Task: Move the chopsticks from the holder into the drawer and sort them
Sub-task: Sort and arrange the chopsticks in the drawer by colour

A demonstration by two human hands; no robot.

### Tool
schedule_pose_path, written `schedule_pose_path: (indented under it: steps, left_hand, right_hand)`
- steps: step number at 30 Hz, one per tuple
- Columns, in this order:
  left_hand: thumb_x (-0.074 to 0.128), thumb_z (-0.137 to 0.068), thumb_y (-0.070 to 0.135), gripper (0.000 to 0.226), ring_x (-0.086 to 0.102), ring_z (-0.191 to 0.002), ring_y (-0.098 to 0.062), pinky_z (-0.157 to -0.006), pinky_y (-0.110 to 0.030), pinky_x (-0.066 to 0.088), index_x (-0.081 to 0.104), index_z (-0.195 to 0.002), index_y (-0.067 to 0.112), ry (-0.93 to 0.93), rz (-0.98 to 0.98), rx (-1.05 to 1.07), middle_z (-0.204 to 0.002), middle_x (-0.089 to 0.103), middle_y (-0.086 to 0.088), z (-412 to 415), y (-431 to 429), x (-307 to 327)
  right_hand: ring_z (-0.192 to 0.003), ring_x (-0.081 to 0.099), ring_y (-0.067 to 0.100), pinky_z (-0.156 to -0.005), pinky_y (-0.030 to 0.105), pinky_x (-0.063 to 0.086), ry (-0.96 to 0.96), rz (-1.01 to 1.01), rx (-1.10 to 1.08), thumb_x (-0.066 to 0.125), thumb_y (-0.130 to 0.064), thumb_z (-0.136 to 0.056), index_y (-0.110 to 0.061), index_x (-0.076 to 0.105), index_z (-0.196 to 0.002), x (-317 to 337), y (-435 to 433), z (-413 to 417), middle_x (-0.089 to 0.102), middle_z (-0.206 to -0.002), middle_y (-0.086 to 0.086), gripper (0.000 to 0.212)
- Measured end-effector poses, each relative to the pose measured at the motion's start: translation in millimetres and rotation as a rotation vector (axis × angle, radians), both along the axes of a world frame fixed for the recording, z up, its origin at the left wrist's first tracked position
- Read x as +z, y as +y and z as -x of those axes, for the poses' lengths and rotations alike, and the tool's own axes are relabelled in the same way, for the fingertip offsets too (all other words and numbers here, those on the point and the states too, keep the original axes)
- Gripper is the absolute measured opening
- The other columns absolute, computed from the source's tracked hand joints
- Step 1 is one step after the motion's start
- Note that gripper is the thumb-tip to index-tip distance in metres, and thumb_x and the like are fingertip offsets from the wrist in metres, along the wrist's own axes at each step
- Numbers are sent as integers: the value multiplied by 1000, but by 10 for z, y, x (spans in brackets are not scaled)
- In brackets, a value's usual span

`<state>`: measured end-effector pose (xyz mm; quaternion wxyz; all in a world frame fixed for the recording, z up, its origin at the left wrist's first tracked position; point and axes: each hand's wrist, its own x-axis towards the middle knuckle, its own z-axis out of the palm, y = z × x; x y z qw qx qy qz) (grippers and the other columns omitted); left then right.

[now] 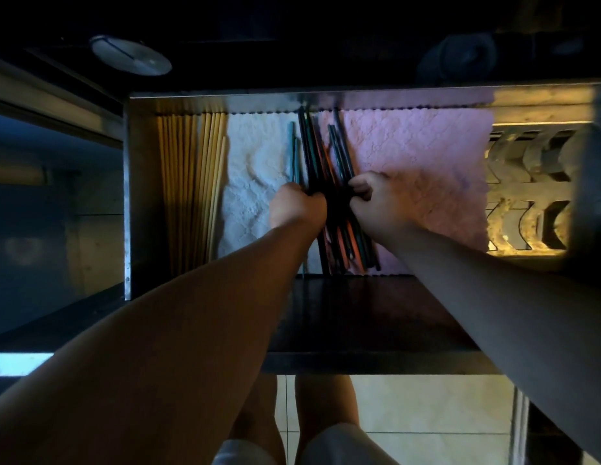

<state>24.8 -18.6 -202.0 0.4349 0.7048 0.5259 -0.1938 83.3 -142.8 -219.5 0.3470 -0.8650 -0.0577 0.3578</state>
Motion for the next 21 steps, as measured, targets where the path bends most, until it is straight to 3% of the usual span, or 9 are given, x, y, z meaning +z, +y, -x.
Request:
schedule_pose_path:
  steps: [6,8,10,14,18,21]
  left_hand:
    - [54,-85,22,13,55,-63,-23,-46,-25,35,57,-75,14,-41,39,-4,-64,53,-1,68,112,83]
    - [50,-88,21,13,62,-73,-27,-58,-30,50,60,-88,12,-73,69,40,-77,62,-5,84,139,109]
    - [47,-89,19,20,67,-84,-33,-75,-45,58,60,-100,8,-111,124,140,-91,67,-13,105,158,135]
    - [45,-88,18,17,65,-77,-32,-77,-53,58,60,-91,10,-133,182,274,-82,62,-12,158,209,167]
    - [48,-89,19,16,55,-63,-23,-64,-36,53,55,-74,19,-130,190,286,-75,60,-7,239,256,194]
    - [51,-89,18,15,50,-55,-19,-55,-31,44,57,-75,18,-136,193,282,-73,59,-7,295,287,191]
  right_hand:
    - [-104,61,23,-90,32,49,-57,16,-8,54,-7,-84,-11,63,-113,32,46,2,64,-114,10,30]
    - [-103,62,23,-88,32,50,-83,25,-5,55,-9,-85,-12,64,-115,43,65,0,65,-113,10,31]
    - [-100,62,23,-85,31,50,-134,59,19,57,-13,-85,-16,63,-120,62,92,11,66,-112,9,36]
    - [-98,64,28,-82,34,52,-276,150,122,57,-20,-87,-21,59,-127,98,154,39,68,-110,8,40]
    - [-97,62,31,-73,35,51,-366,238,117,55,-19,-90,-16,53,-124,99,218,45,64,-113,10,34]
    - [-99,61,32,-76,34,46,-350,342,107,54,-17,-91,-11,54,-117,71,233,-5,63,-112,12,26]
